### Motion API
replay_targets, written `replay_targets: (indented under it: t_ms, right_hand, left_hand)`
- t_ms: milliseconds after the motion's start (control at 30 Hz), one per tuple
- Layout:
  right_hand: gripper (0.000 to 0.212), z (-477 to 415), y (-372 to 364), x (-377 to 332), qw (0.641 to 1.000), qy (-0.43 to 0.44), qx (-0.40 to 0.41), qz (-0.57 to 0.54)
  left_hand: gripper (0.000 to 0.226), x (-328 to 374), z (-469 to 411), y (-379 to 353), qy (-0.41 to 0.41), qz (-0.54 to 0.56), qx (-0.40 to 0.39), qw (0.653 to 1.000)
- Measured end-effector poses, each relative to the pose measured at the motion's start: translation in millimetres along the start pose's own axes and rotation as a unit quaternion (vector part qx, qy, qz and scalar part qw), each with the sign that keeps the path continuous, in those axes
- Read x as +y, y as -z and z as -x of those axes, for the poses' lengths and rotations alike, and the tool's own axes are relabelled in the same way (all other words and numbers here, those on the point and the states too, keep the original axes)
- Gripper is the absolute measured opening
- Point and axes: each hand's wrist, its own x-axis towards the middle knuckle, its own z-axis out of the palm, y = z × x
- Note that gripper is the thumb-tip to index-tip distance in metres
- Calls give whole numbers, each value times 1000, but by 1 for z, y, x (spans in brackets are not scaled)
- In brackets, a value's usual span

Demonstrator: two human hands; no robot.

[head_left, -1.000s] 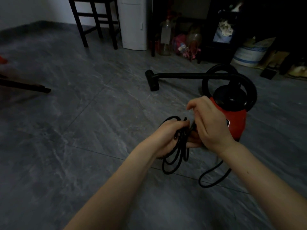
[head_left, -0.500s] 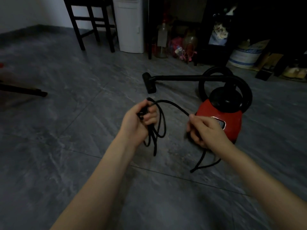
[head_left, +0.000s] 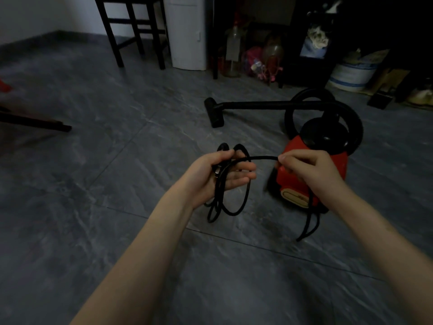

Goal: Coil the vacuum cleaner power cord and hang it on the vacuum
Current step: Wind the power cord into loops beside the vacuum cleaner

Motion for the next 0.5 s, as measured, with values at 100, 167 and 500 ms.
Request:
replay_targets:
  t_ms: [100,167,500]
  right_hand:
    - [18,0,-2,2,999,16,-26,28]
    - [16,1,-6,1,999,29,-29,36]
    - [14,1,-25,9,998,55,39,14]
  left_hand:
    - [30,-4,-1,1,16,-13,-17,1000]
    - [33,-6,-2,2,28,-38,-33,998]
    - [29,-14,-12,12,78,-91,-179,976]
